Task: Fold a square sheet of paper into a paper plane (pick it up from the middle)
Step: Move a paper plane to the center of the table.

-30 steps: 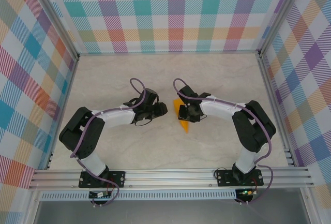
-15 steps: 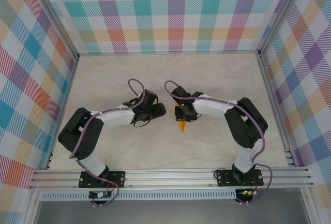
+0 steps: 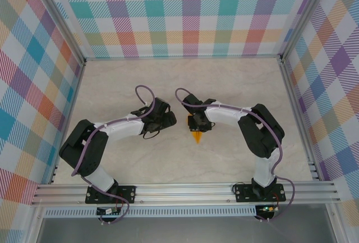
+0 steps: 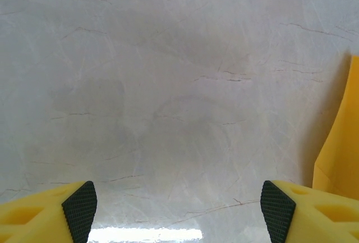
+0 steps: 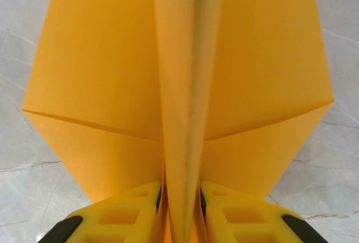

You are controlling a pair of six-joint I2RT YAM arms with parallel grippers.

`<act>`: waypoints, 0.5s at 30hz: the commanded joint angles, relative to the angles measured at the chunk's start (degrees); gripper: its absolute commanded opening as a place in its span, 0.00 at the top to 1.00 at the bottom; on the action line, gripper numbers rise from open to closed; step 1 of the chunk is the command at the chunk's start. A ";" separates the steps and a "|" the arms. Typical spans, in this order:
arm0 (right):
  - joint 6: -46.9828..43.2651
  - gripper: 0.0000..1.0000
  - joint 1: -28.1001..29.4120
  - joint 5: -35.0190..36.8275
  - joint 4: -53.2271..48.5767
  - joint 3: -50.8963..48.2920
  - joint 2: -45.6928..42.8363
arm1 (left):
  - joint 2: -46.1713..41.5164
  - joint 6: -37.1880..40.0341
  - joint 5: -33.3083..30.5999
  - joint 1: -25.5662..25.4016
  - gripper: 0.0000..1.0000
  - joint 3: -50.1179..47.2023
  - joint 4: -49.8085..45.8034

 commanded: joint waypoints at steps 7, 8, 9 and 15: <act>3.38 0.79 1.11 2.39 0.62 -2.68 3.26 | -1.59 -0.39 -4.13 1.11 0.13 -0.24 -4.33; 3.28 0.79 1.07 2.42 0.53 -2.70 3.27 | -1.77 -0.37 -4.56 1.19 0.11 -0.27 -4.65; 3.19 0.79 1.20 2.34 0.44 -2.57 3.19 | -1.97 -0.35 -4.97 1.19 0.10 -0.34 -4.75; 1.16 0.81 1.11 2.65 0.19 -0.89 0.12 | -3.16 -0.93 -7.11 1.86 0.03 -0.71 -7.73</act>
